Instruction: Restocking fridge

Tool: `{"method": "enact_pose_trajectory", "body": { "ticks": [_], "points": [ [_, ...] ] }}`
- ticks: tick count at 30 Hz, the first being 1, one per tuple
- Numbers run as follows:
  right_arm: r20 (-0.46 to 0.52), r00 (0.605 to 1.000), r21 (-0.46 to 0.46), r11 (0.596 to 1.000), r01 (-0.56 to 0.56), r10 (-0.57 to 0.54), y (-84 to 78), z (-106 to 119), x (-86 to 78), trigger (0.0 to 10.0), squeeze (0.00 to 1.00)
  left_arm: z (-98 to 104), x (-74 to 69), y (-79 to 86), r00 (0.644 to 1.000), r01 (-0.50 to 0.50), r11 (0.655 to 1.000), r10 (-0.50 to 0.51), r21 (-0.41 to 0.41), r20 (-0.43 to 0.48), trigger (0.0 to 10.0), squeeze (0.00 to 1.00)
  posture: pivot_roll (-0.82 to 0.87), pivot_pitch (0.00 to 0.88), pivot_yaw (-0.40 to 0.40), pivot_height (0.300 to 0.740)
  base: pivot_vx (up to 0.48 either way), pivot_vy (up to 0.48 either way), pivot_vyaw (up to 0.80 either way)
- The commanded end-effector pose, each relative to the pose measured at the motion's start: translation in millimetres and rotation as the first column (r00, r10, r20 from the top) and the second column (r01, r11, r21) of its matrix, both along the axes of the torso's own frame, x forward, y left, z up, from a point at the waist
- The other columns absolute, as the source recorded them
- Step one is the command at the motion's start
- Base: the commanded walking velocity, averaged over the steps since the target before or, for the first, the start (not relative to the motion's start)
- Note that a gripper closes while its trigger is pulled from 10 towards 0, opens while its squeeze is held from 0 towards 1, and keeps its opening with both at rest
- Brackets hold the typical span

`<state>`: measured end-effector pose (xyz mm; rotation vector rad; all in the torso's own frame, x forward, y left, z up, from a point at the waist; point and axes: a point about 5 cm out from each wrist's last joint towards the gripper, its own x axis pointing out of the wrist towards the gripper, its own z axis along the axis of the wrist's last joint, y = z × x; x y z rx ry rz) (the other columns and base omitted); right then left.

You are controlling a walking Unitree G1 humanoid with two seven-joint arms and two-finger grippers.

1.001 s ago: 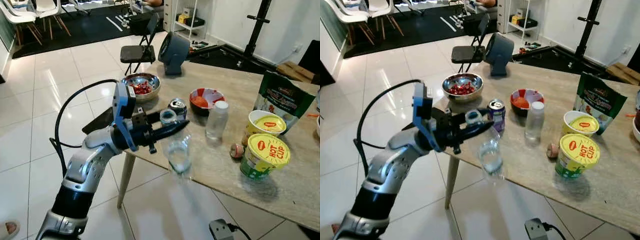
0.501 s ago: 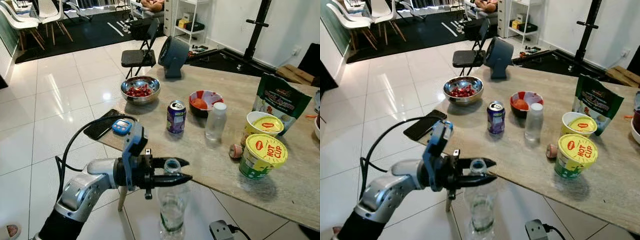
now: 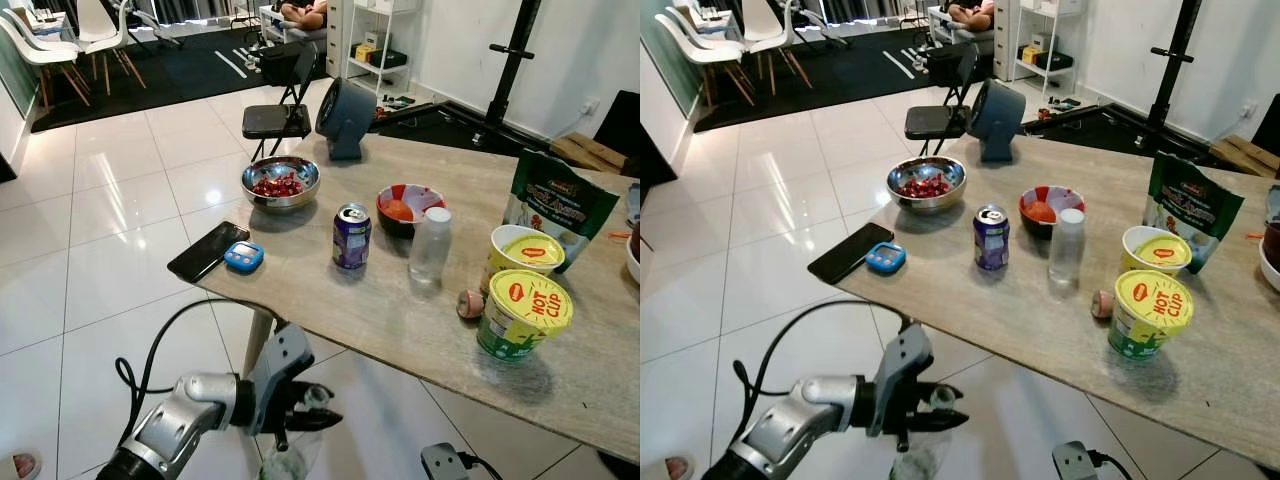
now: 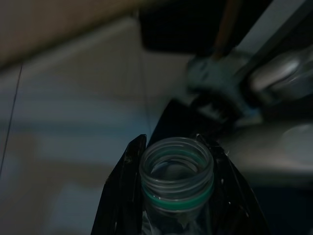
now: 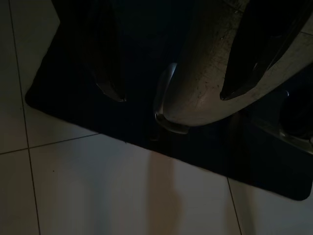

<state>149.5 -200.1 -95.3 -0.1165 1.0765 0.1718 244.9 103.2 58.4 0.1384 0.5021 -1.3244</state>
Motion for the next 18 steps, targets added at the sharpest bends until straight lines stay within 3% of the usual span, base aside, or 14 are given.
{"method": "enact_pose_trajectory", "body": {
  "ticks": [1,4,5,6,7,8,9,11,12,13,14,16,18],
  "points": [
    [-0.099,0.995,-0.013,1.0,-0.008,0.006,-0.7,-8.9,-23.4,10.0,0.0,-12.4,-4.6,5.1,1.0,-0.012,0.999,0.013,0.051,-0.019,10.0,0.0,-0.06,0.051,0.046,0.74,0.0,0.0,0.0],
    [-0.1,0.995,-0.024,1.0,-0.007,0.004,-1.7,-8.8,-23.2,10.0,0.0,-44.4,-12.9,16.5,0.993,-0.077,0.985,0.09,0.156,-0.077,10.0,0.0,-0.06,0.046,0.046,0.74,0.0,0.0,0.0],
    [-0.1,0.995,-0.024,1.0,-0.007,0.004,-1.7,-8.8,-23.2,10.0,0.0,-44.4,-12.9,16.5,0.993,-0.077,0.985,0.09,0.156,-0.077,10.0,0.0,-0.06,0.046,0.046,0.74,0.0,0.0,0.0],
    [-0.1,0.995,-0.033,0.999,-0.009,0.005,-2.4,-8.8,-23.1,10.0,0.0,-63.1,-18.9,24.5,0.982,-0.13,0.968,0.156,0.215,-0.109,10.0,0.0,-0.06,0.044,0.045,0.74,0.0,0.0,0.0],
    [-0.1,0.995,-0.033,0.999,-0.009,0.005,-2.4,-8.8,-23.1,10.0,0.0,-63.1,-18.9,24.5,0.982,-0.13,0.968,0.156,0.215,-0.109,10.0,0.0,-0.06,0.044,0.045,0.74,0.0,0.0,0.0],
    [-0.101,0.995,-0.039,0.999,-0.011,0.007,-2.9,-8.7,-22.9,10.0,0.0,-80.1,-25.9,33.8,0.96,-0.2,0.945,0.242,0.259,-0.142,10.0,0.0,-0.06,0.043,0.044,0.74,0.0,0.0,0.0],
    [-0.101,0.995,-0.039,0.999,-0.011,0.007,-2.9,-8.7,-22.9,10.0,0.0,-80.1,-25.9,33.8,0.96,-0.2,0.945,0.242,0.259,-0.142,10.0,0.0,-0.06,0.043,0.044,0.74,0.0,0.0,0.0],
    [-0.098,0.995,-0.055,0.998,-0.021,0.015,-4.0,-8.3,-22.0,10.0,0.0,-106.2,-39.1,55.7,0.891,-0.359,0.86,0.432,0.364,-0.142,10.0,0.0,-0.06,0.044,0.041,0.74,0.0,0.0,0.0],
    [-0.098,0.995,-0.055,0.998,-0.021,0.015,-4.0,-8.3,-22.0,10.0,0.0,-106.2,-39.1,55.7,0.891,-0.359,0.86,0.432,0.364,-0.142,10.0,0.0,-0.06,0.044,0.041,0.74,0.0,0.0,0.0],
    [-0.096,0.995,-0.061,0.998,-0.025,0.019,-4.5,-8.1,-21.5,10.0,0.0,-115.3,-46.2,67.7,0.855,-0.422,0.804,0.506,0.42,-0.11,10.0,0.0,-0.06,0.044,0.041,0.74,0.0,0.0,0.0],
    [-0.091,0.996,-0.066,0.998,-0.02,0.014,-5.5,-7.6,-20.5,10.0,0.0,-122.3,-52.5,79.6,0.842,-0.455,0.743,0.538,0.49,-0.034,10.0,0.0,-0.06,0.041,0.041,0.74,0.0,0.0,0.0],
    [-0.091,0.996,-0.066,0.998,-0.02,0.014,-5.5,-7.6,-20.5,10.0,0.0,-122.3,-52.5,79.6,0.842,-0.455,0.743,0.538,0.49,-0.034,10.0,0.0,-0.06,0.041,0.041,0.74,0.0,0.0,0.0],
    [-0.083,0.997,-0.071,0.997,-0.009,0.003,-7.9,-6.8,-19.2,10.0,0.0,-130.3,-63.7,94.1,0.843,-0.464,0.673,0.535,0.576,0.055,10.0,0.0,-0.06,0.042,0.036,0.74,0.0,0.0,0.0]
  ]
}}
